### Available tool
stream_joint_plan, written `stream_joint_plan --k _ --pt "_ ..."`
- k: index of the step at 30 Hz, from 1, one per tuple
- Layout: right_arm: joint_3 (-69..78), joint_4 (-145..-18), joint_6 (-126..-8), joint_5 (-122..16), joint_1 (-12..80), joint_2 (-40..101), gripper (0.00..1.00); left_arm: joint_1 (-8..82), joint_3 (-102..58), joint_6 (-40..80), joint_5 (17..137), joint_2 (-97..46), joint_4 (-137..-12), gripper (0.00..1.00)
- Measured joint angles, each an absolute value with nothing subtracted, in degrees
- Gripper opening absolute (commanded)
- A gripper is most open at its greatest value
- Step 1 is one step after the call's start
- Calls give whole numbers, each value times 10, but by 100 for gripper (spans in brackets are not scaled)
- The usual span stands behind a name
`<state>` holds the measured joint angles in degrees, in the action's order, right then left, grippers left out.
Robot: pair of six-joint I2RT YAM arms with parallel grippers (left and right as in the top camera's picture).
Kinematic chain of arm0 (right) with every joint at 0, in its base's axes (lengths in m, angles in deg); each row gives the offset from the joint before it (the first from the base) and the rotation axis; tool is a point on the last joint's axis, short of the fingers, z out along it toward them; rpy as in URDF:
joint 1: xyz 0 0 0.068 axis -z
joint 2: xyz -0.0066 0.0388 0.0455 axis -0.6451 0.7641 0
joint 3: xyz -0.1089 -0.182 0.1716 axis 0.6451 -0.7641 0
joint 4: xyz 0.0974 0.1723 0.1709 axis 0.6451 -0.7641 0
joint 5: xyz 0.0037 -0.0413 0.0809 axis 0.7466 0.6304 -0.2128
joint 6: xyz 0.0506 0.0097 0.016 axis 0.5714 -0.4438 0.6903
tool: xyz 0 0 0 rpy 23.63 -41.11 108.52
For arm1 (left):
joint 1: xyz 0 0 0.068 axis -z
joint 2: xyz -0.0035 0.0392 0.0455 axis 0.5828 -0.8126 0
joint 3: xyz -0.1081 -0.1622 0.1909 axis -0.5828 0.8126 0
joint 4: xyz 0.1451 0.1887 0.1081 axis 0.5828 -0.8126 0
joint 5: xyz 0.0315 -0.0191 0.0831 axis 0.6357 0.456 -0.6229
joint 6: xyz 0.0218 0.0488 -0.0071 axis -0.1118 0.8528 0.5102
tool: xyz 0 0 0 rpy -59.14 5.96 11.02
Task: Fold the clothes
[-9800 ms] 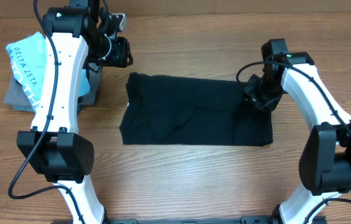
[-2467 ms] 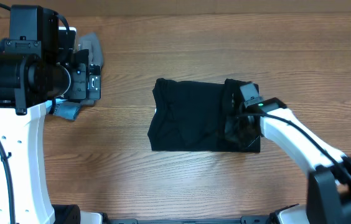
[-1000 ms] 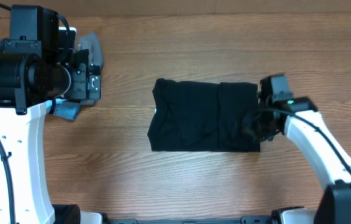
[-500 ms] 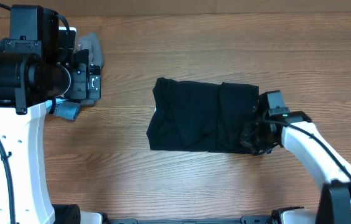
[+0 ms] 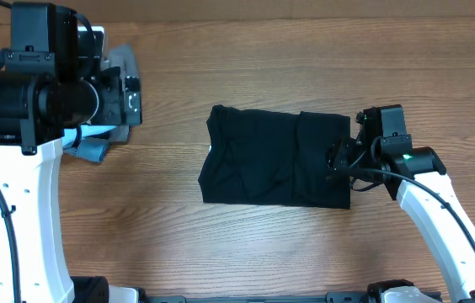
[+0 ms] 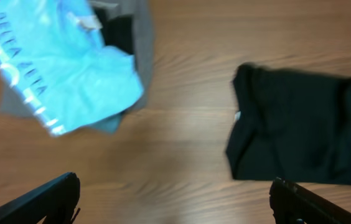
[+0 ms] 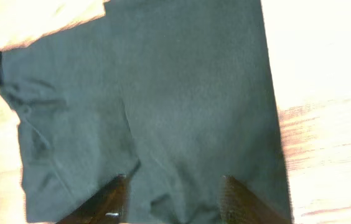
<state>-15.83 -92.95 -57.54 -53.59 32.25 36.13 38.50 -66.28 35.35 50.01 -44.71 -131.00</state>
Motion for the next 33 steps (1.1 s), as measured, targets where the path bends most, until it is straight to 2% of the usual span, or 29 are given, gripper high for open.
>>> stream_joint_plan --k 1,9,16,23,33 --pt "-158 -931 -579 -535 323 361 100 385 -663 353 507 -447 -1303 100" --pt "-158 -934 -580 -534 322 361 100 385 -600 368 613 -516 -1273 100" --pt "-158 -942 -577 -533 323 361 100 385 -468 392 697 -671 -1196 100" --pt "-158 -948 -561 -559 348 361 100 391 -455 420 801 -800 -1144 83" --pt "-158 -955 -556 -573 353 361 100 446 -457 444 863 -888 -1114 75"
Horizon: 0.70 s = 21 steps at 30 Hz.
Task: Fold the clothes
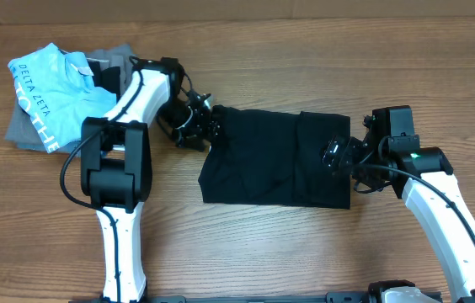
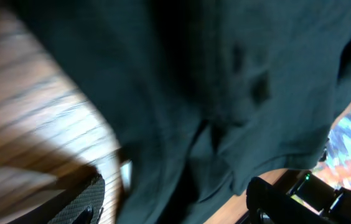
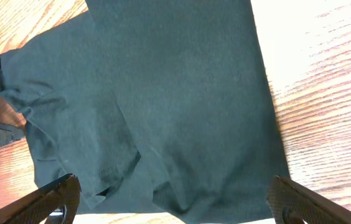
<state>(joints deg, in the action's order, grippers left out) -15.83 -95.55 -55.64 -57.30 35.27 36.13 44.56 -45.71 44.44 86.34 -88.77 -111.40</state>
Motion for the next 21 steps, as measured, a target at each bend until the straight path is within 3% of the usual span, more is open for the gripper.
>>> stream_joint_plan --k 8,13,17,21 --pt "-158 -955 -556 -573 353 361 100 486 -467 444 894 -903 -1098 68" --pt "-158 -955 -556 -573 353 361 100 510 -468 440 900 -908 -1077 43" --pt "-158 -956 -556 -573 353 361 100 518 -468 432 897 -917 -1073 5" --pt "-158 -961 -556 -573 353 361 100 522 -467 429 896 -926 -1080 4"
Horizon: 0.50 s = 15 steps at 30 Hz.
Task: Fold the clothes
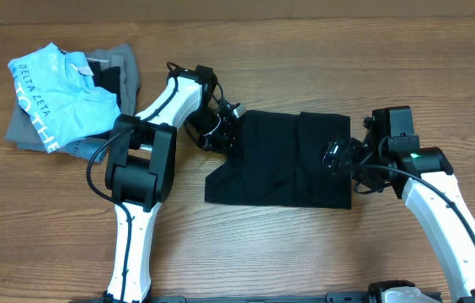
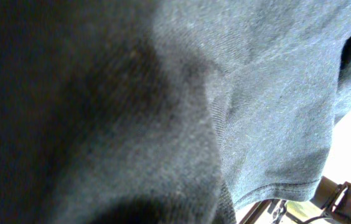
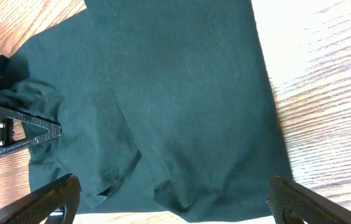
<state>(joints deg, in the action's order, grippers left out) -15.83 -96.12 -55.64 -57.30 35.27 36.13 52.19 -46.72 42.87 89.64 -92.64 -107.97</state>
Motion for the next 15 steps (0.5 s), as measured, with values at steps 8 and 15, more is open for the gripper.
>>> stream_joint_plan --k 8,15 --pt "-158 -963 -557 -573 353 361 100 499 -486 424 793 -926 -1195 4" --pt "-158 -960 -557 -573 353 361 100 410 -582 413 648 -899 -1284 4"
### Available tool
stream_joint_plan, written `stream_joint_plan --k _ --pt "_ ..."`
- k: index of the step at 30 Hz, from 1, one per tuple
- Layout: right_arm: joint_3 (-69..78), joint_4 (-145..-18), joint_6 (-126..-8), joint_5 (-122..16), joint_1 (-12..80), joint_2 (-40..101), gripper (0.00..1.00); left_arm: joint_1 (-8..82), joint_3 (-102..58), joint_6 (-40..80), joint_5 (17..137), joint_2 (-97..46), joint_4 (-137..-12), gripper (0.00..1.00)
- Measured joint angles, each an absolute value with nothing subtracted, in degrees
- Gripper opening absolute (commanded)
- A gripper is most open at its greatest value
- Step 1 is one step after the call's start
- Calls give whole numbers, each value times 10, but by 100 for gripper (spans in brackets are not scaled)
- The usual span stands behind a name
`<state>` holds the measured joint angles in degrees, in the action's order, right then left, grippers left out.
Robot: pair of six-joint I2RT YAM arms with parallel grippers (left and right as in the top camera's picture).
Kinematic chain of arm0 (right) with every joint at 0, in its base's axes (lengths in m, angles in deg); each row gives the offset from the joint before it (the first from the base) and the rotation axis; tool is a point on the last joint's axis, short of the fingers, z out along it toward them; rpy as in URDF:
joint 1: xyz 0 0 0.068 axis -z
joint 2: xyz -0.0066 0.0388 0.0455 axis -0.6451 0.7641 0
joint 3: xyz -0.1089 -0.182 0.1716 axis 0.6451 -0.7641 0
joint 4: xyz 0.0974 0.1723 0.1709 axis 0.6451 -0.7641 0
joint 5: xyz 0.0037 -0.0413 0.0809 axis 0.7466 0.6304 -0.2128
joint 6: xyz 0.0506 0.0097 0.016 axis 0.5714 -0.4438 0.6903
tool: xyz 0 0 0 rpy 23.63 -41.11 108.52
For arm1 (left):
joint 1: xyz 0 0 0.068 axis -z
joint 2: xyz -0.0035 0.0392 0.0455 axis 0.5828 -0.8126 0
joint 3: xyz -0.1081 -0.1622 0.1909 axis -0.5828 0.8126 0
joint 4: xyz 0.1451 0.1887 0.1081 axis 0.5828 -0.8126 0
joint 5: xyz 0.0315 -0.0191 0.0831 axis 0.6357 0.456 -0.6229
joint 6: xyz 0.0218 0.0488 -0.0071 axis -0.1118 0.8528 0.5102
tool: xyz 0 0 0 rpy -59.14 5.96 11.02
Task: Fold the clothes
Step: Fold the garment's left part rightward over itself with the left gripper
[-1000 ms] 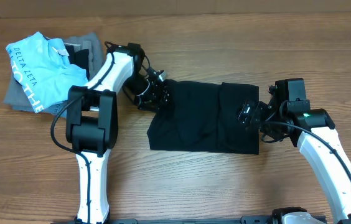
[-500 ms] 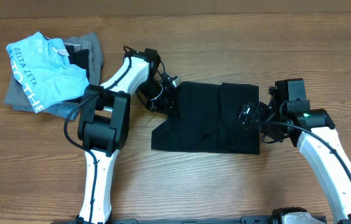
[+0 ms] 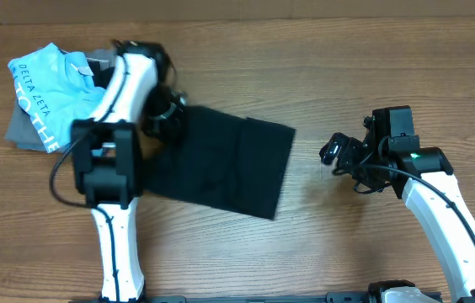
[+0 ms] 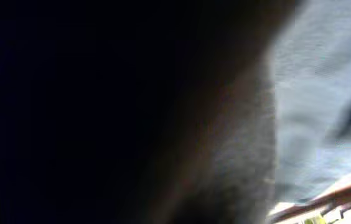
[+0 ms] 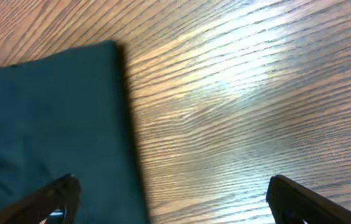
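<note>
A folded black garment (image 3: pixel 221 164) lies left of the table's middle, slightly askew. My left gripper (image 3: pixel 163 109) sits at its upper left edge and appears shut on the cloth. Dark fabric (image 4: pixel 101 93) fills the left wrist view and hides the jaws. My right gripper (image 3: pixel 338 153) stands open over bare wood, right of the garment and apart from it. In the right wrist view its fingers (image 5: pixel 57 193) are spread wide, and the garment's right edge (image 5: pixel 51 124) shows at the left.
A pile of clothes lies at the far left: a light blue printed shirt (image 3: pixel 44 93) on top of a grey garment (image 3: pixel 18 130). It is close to the left arm. The wooden table (image 3: pixel 347 244) shows bare to the right of the black garment.
The black garment now lies further left and tilted, and the left gripper at its upper left edge has gone left with it. The right gripper stayed put, with wood under it instead of cloth.
At first the left arm was raised above the clothes pile, open, and the right gripper was at the garment's right edge. Then the left gripper reached the garment's upper left corner and the right jaws stood wide. Then cloth filled the left view. Now the garment lies leftward.
</note>
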<state>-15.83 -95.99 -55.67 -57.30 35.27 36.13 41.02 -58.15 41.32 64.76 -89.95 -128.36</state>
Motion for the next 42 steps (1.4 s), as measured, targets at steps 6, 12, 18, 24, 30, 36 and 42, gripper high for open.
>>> stream_joint_plan --k 6,12,18,24,30,36,42 --pt "-158 -960 -556 -573 353 361 100 465 -622 381 624 -811 -1286 7" --pt "-158 -961 -557 -573 353 361 100 667 -626 288 605 -814 -1260 50" --pt "-158 -969 -557 -573 353 361 100 764 -627 226 561 -830 -1312 46" --pt "-158 -969 -557 -573 353 361 100 716 -674 214 539 -831 -1365 47" --pt "-158 -968 -557 -573 353 361 100 642 -681 221 503 -819 -1362 59" --pt "-158 -960 -557 -573 353 361 100 580 -640 297 527 -814 -1258 25" --pt "-159 -962 -557 -572 353 361 100 578 -543 355 584 -813 -1165 4"
